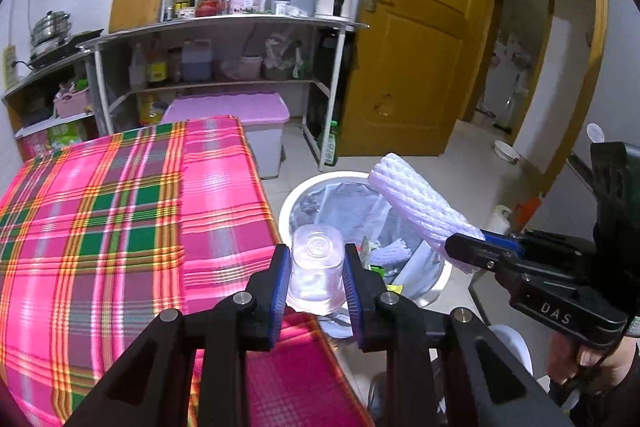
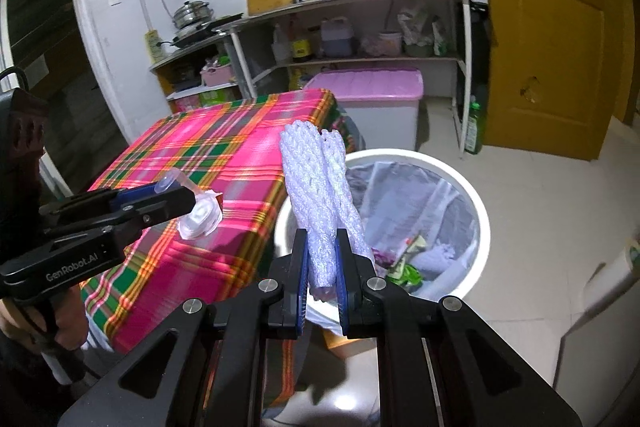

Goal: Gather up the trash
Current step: 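Carry the cup with the left tool while the right tool carries the sleeve to the bin, then open the left tool over the bin while the right tool releases the sleeve into it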

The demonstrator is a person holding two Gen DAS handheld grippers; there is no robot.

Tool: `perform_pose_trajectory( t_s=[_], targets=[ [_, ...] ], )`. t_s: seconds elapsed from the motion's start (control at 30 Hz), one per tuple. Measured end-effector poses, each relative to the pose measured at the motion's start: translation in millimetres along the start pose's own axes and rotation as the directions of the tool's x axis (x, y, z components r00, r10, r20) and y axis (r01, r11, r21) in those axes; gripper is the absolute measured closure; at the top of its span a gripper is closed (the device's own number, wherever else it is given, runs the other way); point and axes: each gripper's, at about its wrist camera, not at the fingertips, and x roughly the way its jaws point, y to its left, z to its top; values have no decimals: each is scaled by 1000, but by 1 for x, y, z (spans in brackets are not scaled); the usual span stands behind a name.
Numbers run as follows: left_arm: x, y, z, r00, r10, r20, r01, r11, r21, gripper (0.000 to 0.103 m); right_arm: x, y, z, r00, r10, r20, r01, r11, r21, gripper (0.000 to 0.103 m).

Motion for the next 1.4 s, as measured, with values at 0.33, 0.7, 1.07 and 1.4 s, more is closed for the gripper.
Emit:
perform_pose_trajectory(
  t_s=[0.33, 0.7, 1.07, 1.4],
  targets=[
    [44, -12, 3, 998, -37, -58, 38, 999, 14, 76, 24, -31, -7, 998, -30, -62, 34, 997, 68, 90],
    [93, -17, 1, 988, -70, -139, 73, 997, 18, 76, 55, -50, -14, 990, -52, -131, 64, 994, 92, 90],
    [129, -23, -1, 974, -102, -204, 109, 994, 22, 76, 78, -64, -20, 979, -84, -184, 103, 990, 96, 89],
    [145, -19, -4, 961, -123, -249, 124, 992, -15, 64, 78, -65, -20, 980, -93, -173, 110, 990, 91, 62]
  ],
)
